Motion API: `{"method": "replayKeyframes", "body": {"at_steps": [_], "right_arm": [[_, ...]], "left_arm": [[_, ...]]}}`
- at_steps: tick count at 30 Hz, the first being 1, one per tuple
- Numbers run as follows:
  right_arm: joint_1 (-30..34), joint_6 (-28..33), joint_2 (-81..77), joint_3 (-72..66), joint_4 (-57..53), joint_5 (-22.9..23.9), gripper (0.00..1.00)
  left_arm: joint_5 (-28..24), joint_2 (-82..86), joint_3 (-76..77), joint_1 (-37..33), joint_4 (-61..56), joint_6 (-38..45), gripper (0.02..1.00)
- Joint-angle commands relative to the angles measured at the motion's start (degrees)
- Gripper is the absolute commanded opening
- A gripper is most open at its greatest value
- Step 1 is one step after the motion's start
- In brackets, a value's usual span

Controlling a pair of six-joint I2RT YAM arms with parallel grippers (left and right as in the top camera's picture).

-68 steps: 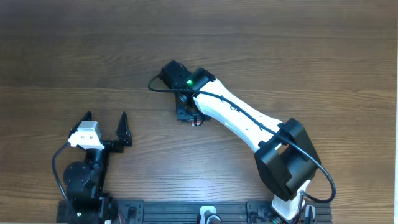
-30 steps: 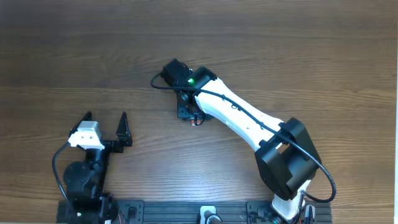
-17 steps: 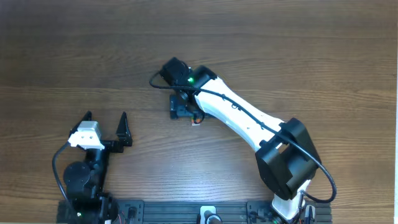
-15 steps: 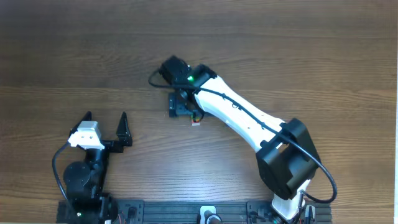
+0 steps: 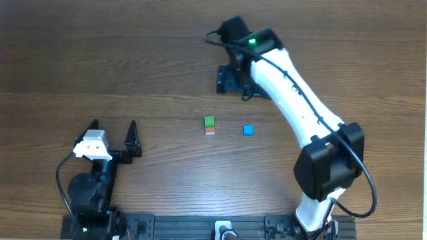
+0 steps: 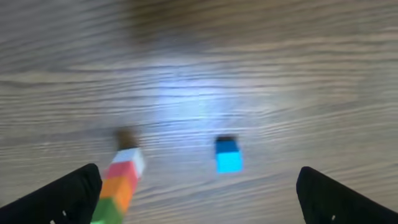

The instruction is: Stack Cubes

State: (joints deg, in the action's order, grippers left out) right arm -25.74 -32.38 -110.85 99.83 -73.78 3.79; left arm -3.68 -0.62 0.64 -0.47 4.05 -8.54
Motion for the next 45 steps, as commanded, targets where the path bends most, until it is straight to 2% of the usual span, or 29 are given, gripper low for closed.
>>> {"method": "replayKeyframes", "body": {"at_steps": [1,10,21,35,41,45], "right_arm": [[1.6,4.2,-0.2,-7.5,2.3,-1.5,0.993],[2.8,4.4,-0.2,-22.8,14.3,-4.2,0.978],[2.1,4.4,-0.2,-29.3,19.2,-5.7,0.838],[0.8,4.4,-0.2,-30.0,20.9,-5.9,0.448],[0.8,4.4,-0.2,-30.4,21.0,-5.9,0.397],[0.8,4.4,-0.2,-30.4,21.3,-5.9,0.323]], "left_arm": [[-0.6,0.2,-0.3,-0.4,0.1,1.0,0.998],[-0.6,0.2,-0.3,-0.4,0.1,1.0,1.0],[-0.6,0.2,-0.3,-0.4,0.1,1.0,1.0],[-0.6,0.2,-0.3,-0.4,0.1,1.0,1.0],[-0.6,0.2,-0.3,-0.4,0.1,1.0,1.0],[-0.6,0.2,-0.3,-0.4,0.1,1.0,1.0]]}}
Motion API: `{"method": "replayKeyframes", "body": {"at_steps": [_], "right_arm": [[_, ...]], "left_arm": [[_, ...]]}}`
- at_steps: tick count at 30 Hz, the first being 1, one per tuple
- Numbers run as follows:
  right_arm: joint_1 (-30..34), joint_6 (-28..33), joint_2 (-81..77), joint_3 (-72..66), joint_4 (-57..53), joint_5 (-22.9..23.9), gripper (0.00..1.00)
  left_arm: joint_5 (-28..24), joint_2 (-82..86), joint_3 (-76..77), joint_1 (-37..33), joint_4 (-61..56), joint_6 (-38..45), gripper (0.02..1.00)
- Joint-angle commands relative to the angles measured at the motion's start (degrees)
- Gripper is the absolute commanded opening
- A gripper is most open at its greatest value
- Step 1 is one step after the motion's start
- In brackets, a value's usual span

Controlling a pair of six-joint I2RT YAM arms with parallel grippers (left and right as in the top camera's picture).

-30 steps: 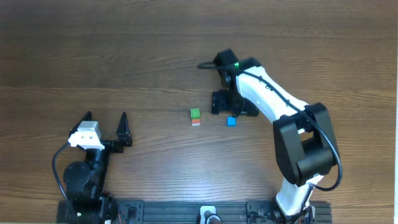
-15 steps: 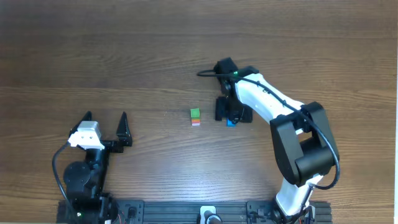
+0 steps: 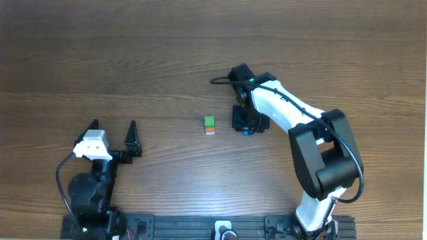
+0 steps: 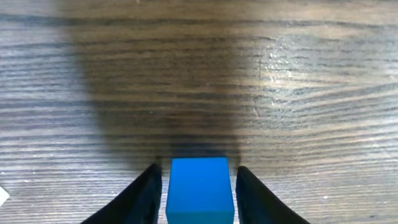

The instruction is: Stack Cubes

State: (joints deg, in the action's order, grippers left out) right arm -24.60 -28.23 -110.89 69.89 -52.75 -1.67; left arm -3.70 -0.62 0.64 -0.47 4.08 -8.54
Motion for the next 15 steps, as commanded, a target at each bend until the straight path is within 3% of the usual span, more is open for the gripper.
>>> {"method": "replayKeyframes", "body": {"at_steps": [1,15], "right_arm": [[-0.3,0.3,-0.1,-0.4,0.3,-0.4,0.305],[-0.3,1.4,2.2,3.6,-0.6,-0.4,0.106]], "left_arm": [[-0.5,0.2,-0.3,-0.4,0.0,1.0,1.0],[-0.5,0.2,-0.3,-0.4,0.0,1.0,1.0]]}}
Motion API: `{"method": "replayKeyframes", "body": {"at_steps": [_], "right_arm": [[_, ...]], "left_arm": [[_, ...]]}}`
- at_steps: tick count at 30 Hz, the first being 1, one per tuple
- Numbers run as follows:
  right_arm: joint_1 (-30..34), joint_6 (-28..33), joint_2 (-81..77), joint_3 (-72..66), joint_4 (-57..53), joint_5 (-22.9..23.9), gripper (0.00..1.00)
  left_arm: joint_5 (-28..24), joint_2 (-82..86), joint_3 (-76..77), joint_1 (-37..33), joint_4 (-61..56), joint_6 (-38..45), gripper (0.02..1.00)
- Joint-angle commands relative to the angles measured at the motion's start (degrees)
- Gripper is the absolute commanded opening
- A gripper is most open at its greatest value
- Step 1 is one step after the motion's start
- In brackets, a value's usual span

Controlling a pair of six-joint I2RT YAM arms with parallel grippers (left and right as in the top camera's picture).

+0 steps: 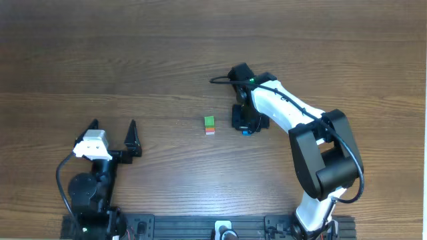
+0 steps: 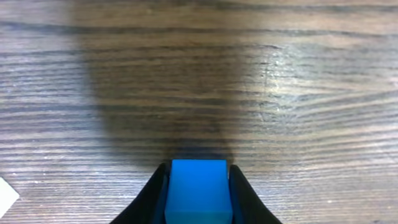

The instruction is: Stack Cubes

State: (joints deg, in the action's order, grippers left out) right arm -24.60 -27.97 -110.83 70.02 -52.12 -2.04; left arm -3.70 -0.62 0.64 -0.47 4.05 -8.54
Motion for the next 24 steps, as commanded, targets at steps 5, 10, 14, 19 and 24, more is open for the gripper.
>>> {"method": "replayKeyframes", "body": {"at_steps": [5,10,14,19,24], "right_arm": [[-1.7,1.5,3.6,15.4,-10.9,1.9,0.073],[-7.7,-1.0,3.6,30.2,-19.1,6.3,0.047],[-11.2,-2.9,3.3,33.1,-20.8,6.4,0.029],[-14.8,-5.0,1.0,35.3,-22.8,6.4,0.025],[-16.9,-7.9,-1.8,36.4,-24.8,5.8,0.016]], "left_arm": [[-0.5,0.2,-0.3,-0.4,0.1,1.0,1.0],[-0.5,0.2,-0.3,-0.4,0.1,1.0,1.0],[-0.5,0.2,-0.3,-0.4,0.1,1.0,1.0],[-0.5,0.2,-0.3,-0.4,0.1,1.0,1.0],[-0.5,0.2,-0.3,-0.4,0.1,1.0,1.0]]}}
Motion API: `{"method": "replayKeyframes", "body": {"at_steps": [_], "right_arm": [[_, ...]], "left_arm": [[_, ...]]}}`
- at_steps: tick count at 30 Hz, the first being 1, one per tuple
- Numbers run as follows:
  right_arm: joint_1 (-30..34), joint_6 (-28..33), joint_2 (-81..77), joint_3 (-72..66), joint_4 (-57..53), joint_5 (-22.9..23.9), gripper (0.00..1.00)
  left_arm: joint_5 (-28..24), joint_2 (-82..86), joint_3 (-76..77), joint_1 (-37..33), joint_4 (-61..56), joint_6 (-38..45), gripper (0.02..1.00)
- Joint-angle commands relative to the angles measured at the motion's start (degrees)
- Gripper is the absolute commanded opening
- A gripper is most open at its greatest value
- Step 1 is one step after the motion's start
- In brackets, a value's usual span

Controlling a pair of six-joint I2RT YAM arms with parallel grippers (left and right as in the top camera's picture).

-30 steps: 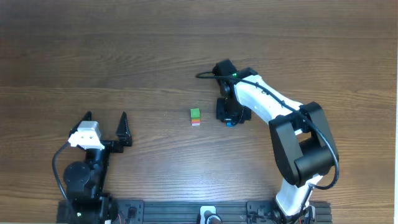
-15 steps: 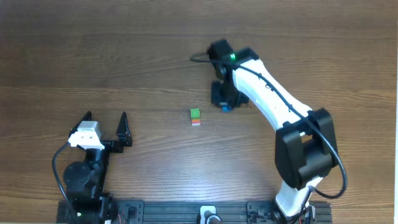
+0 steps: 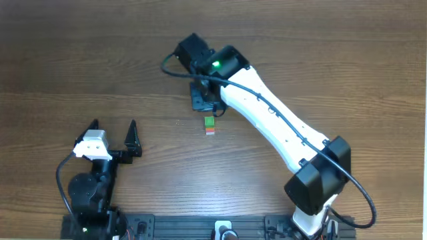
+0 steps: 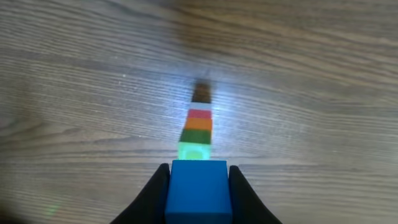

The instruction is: Stack Cubes

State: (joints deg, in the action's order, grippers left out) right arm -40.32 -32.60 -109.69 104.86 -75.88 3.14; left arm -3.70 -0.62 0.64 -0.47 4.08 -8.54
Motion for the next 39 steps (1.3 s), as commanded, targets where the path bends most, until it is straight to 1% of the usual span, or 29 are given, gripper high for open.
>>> {"method": "replayKeyframes", "body": {"at_steps": [1,4,11,16,39], "right_arm": [[-1.3,-3.6,-3.4,1.5,-1.4,0.3,0.016],[-1.7,-3.7,-4.5,1.5,-1.8,-0.9,0.009],[-2.1,-4.3,-6.2,1.5,-2.5,-2.0,0.012],[-2.1,-4.7,-6.3,1.4,-3.9,-2.1,0.012],[-1.1,-5.1,-8.2,1.0,-3.4,-2.7,0.009]], "left_arm": [[-0.5,0.2,-0.3,-0.4,0.0,1.0,1.0],[-0.5,0.2,-0.3,-0.4,0.0,1.0,1.0],[-0.5,0.2,-0.3,-0.4,0.0,1.0,1.0],[-0.5,0.2,-0.3,-0.4,0.0,1.0,1.0],[-0.5,0.2,-0.3,-0.4,0.0,1.0,1.0]]}}
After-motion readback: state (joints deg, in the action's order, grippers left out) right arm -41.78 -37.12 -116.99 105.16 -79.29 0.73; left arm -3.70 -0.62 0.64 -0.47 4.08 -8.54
